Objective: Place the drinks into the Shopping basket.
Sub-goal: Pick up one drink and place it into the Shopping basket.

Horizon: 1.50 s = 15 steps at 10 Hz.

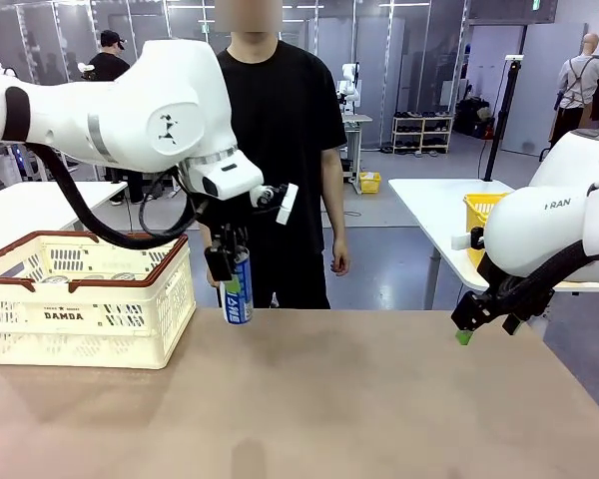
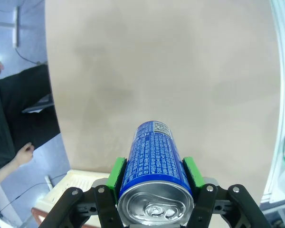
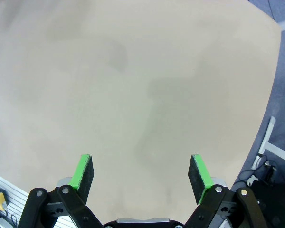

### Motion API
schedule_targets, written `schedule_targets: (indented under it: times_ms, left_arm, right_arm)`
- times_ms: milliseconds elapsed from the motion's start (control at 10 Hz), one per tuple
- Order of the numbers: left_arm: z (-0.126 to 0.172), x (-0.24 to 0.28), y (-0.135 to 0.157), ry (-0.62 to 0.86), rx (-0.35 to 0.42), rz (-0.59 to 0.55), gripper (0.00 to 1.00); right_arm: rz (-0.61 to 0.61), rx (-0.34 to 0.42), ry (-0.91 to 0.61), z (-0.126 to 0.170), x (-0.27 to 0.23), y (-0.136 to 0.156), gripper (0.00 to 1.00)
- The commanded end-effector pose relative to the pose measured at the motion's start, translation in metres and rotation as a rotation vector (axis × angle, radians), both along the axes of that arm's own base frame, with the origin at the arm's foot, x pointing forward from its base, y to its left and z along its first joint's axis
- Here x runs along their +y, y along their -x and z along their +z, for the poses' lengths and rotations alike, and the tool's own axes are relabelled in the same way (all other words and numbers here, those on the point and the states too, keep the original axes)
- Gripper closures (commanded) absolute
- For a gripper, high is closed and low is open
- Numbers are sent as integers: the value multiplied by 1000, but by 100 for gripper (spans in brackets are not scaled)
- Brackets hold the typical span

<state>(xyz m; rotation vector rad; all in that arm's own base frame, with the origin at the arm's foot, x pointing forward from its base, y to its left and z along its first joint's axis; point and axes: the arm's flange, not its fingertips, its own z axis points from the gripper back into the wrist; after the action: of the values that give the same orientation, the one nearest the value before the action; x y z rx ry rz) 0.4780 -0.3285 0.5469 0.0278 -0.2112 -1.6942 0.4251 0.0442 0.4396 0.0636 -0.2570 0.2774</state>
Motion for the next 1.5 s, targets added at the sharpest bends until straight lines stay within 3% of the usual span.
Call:
schedule_targets:
  times_ms: [0,700,1000,1400]
  left_arm:
    - [29,33,-29,12,17,8,41]
    - [77,171,-99,122,36,228,41]
    - [74,218,-126,148,54,233,41]
    - [66,242,-142,104,79,218,41]
  right_arm:
    - [16,-2,-6,0,-1,0,0]
    - [16,-2,-6,0,-1,0,0]
    - [16,-2,-6,0,-1,0,0]
    - [16,-2,-6,0,-1,0,0]
